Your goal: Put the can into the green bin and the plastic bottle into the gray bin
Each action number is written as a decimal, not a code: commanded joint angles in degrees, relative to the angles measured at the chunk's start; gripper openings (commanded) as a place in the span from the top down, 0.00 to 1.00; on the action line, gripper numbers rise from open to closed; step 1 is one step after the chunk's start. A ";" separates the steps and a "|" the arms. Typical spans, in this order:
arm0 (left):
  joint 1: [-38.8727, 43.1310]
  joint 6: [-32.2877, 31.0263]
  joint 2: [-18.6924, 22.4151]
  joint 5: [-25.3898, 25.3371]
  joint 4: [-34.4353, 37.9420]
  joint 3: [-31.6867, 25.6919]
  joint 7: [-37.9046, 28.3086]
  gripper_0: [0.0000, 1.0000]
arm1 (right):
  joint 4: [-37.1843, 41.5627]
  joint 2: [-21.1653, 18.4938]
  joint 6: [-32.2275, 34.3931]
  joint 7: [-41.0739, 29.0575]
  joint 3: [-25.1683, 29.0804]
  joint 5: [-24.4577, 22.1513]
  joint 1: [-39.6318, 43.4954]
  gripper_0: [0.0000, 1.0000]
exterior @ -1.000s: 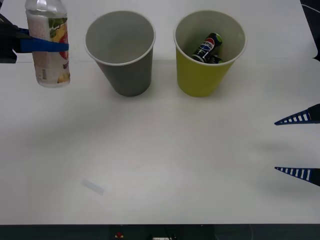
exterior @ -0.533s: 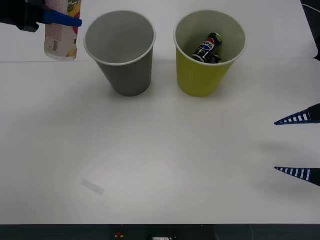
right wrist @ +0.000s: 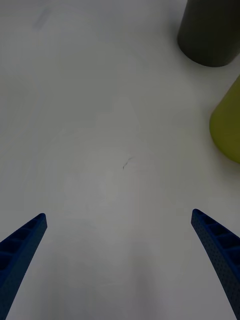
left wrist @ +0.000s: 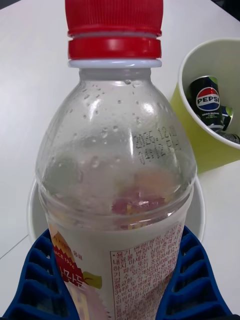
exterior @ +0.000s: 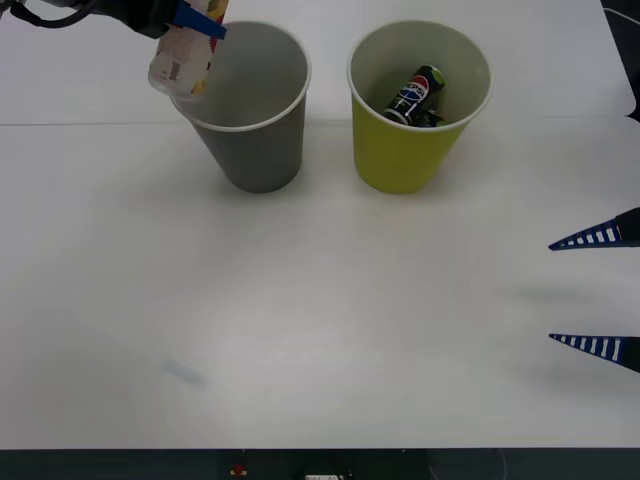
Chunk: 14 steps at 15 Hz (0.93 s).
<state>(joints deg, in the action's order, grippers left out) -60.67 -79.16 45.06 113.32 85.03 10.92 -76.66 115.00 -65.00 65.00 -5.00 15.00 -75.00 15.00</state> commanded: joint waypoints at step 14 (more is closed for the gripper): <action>-5.60 0.85 -6.56 3.92 -8.39 4.29 2.40 0.00 | 0.00 0.00 0.00 0.00 0.00 0.00 0.00 0.00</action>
<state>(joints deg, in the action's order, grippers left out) -66.35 -78.56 38.42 117.75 76.56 15.23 -74.68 115.00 -65.00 65.00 -5.00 15.00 -75.00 15.00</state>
